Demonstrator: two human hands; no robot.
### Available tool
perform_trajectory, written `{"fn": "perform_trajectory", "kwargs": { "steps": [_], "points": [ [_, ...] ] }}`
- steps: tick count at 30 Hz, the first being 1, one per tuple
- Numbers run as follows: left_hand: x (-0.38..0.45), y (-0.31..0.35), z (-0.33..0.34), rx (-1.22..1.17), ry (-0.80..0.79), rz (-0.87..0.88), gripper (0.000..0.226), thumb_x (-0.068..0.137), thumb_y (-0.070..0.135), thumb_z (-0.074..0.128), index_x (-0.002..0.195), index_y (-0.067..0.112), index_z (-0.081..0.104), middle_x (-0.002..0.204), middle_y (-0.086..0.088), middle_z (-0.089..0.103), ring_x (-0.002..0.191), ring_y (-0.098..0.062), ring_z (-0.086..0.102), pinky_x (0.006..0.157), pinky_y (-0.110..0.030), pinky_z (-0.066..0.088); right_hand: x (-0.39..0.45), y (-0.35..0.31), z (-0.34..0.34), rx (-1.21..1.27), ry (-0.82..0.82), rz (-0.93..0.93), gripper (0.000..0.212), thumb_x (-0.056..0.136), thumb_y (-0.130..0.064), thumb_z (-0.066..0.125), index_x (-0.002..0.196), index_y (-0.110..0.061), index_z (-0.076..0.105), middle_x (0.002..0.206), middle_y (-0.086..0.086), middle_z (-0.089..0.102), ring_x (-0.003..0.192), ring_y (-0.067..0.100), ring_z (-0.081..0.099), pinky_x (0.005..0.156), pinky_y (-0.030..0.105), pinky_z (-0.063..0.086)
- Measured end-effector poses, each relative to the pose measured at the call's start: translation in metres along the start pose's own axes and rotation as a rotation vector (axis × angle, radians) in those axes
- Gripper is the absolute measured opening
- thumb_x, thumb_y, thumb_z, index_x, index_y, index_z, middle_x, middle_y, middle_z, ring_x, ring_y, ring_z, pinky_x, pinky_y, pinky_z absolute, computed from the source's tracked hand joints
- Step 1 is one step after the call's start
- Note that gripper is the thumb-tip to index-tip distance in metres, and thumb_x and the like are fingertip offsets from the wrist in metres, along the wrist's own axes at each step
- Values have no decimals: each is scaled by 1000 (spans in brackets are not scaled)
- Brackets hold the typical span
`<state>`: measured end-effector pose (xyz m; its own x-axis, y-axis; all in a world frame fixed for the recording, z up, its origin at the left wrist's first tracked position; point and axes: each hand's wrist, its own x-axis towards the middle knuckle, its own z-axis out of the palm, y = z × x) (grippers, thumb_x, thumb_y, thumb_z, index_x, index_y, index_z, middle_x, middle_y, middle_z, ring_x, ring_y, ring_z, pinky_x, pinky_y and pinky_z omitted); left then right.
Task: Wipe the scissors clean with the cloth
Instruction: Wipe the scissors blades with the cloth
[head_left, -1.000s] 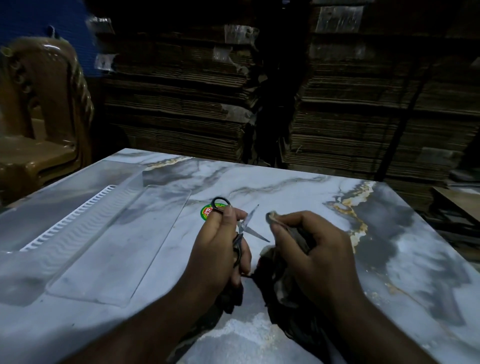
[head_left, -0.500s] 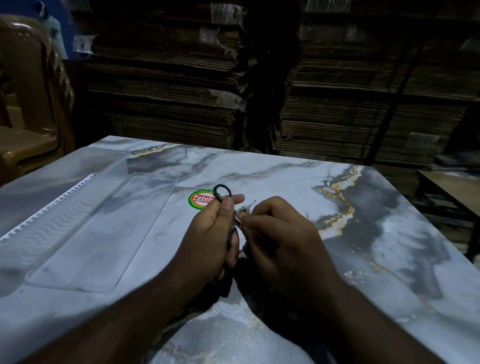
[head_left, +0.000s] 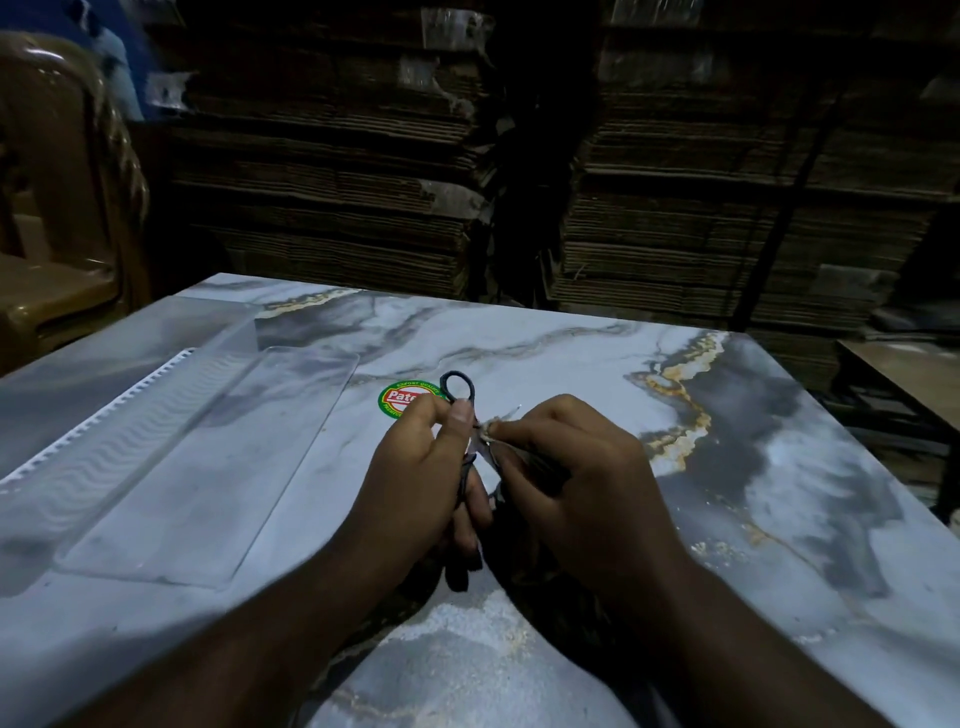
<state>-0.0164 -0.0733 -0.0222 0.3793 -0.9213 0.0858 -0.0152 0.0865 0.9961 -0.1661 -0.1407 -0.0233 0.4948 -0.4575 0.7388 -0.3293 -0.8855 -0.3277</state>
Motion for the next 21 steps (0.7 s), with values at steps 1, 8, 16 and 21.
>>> {"fn": "perform_trajectory", "kwargs": {
  "steps": [1,8,16,21],
  "points": [
    [1,-1,-1,14,6,20,28,110,38,41,101,14,50,55,-25,63,31,-28,49,36,-28,42,0,-1,1,3,-13,-15,13,92,-15,76,104,-13,81,90,2,68,84,18,66,71,33,53],
    [2,-8,-1,120,71,137,30,109,35,44,95,9,51,40,-12,51,28,-25,41,36,-23,34,4,2,1,-17,48,54,15,90,-11,78,78,-7,72,77,2,57,70,16,56,61,34,45],
    [4,-7,-1,117,53,141,28,110,31,45,98,6,50,40,-9,50,26,-21,37,36,-21,32,6,-4,8,15,77,123,21,88,-17,78,72,-9,67,73,0,55,68,15,54,61,35,44],
    [3,-8,0,107,27,133,29,109,30,45,96,5,48,43,-13,55,27,-24,40,36,-25,34,5,-1,9,26,57,155,16,86,-17,78,73,-13,69,72,-5,56,67,12,54,61,30,40]
  ]
}}
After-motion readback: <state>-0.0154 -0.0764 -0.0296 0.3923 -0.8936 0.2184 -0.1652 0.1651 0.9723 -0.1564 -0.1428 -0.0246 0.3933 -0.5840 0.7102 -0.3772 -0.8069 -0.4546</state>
